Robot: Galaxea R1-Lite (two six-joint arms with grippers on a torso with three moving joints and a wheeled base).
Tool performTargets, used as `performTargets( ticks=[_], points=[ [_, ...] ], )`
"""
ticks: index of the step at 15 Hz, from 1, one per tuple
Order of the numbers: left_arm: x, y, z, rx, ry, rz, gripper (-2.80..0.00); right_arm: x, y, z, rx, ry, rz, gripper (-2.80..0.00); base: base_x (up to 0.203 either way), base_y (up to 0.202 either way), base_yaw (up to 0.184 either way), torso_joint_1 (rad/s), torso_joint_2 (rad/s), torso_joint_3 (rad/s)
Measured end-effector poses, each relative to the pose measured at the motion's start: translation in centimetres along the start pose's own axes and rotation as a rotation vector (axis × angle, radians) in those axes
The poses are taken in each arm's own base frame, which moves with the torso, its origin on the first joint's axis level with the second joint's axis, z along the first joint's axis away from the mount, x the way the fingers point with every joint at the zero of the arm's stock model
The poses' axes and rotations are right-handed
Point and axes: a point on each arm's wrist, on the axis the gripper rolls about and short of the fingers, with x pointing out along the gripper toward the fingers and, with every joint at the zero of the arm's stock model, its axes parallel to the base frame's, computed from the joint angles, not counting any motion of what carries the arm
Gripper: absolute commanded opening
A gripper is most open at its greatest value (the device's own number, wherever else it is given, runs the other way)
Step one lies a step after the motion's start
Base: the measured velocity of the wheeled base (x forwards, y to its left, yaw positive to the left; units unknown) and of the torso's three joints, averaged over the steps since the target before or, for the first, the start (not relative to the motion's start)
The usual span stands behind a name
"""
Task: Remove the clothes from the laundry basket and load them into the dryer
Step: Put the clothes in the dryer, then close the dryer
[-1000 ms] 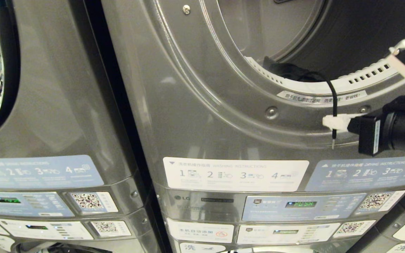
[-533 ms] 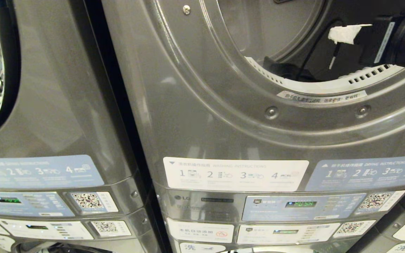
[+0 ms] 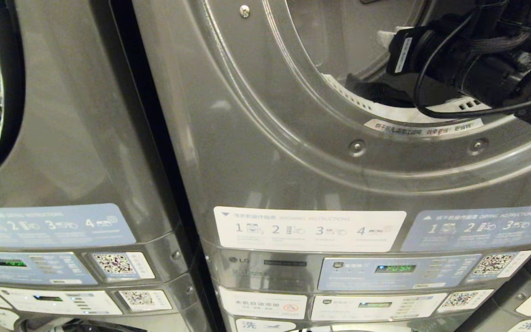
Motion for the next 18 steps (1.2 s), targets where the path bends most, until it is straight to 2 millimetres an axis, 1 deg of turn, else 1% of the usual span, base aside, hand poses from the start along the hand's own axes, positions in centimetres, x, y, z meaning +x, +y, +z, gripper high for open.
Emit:
performTargets(
  ticks=[2, 4, 6, 8, 9, 11, 12, 14, 17, 18],
  points=[
    [0.0, 0.0, 0.0, 0.000, 0.000, 0.000, -2.80, 1.2, -0.3, -0.7, -0.008, 0.032, -0.009, 0.00, 0.000, 0.000, 0.000, 0.000, 0.00, 0.000],
    [0.0, 0.0, 0.0, 0.000, 0.000, 0.000, -2.80, 1.8, -0.4, -0.6, -0.009, 0.023, -0.016, 0.00, 0.000, 0.000, 0.000, 0.000, 0.00, 0.000],
    [0.0, 0.0, 0.0, 0.000, 0.000, 0.000, -2.80, 2.0, -0.5, -0.1, -0.007, 0.002, -0.019, 0.00, 0.000, 0.000, 0.000, 0.000, 0.00, 0.000],
    [0.0, 0.0, 0.0, 0.000, 0.000, -0.001, -2.80, 1.3, -0.7, 1.2, -0.007, -0.028, -0.023, 0.00, 0.000, 0.000, 0.000, 0.000, 0.00, 0.000],
    [0.0, 0.0, 0.0, 0.000, 0.000, 0.000, -2.80, 0.6, -0.8, 2.1, -0.011, -0.039, -0.023, 0.00, 0.000, 0.000, 0.000, 0.000, 0.00, 0.000],
    [0.0, 0.0, 0.0, 0.000, 0.000, 0.000, -2.80, -1.6, -1.0, 3.6, -0.025, -0.048, -0.014, 0.00, 0.000, 0.000, 0.000, 0.000, 0.00, 0.000],
    [0.0, 0.0, 0.0, 0.001, 0.000, 0.000, -2.80, -3.0, -1.2, 4.3, -0.030, -0.053, -0.010, -2.80, 0.000, 0.000, 0.000, 0.000, 0.00, 0.000],
    [0.0, 0.0, 0.0, 0.001, 0.000, 0.000, -2.80, -6.2, -1.4, 5.2, -0.032, -0.048, 0.008, -2.80, 0.000, 0.000, 0.000, 0.000, 0.00, 0.000],
    [0.0, 0.0, 0.0, 0.001, 0.000, 0.000, -2.80, -12.0, -1.5, 5.7, -0.031, -0.045, 0.096, -2.80, 0.000, 0.000, 0.000, 0.000, 0.00, 0.000],
    [0.0, 0.0, 0.0, 0.002, 0.000, 0.000, -2.80, -14.1, -1.5, 5.3, -0.030, -0.031, 0.152, -2.80, 0.000, 0.000, 0.000, 0.000, 0.00, 0.000]
  ],
)
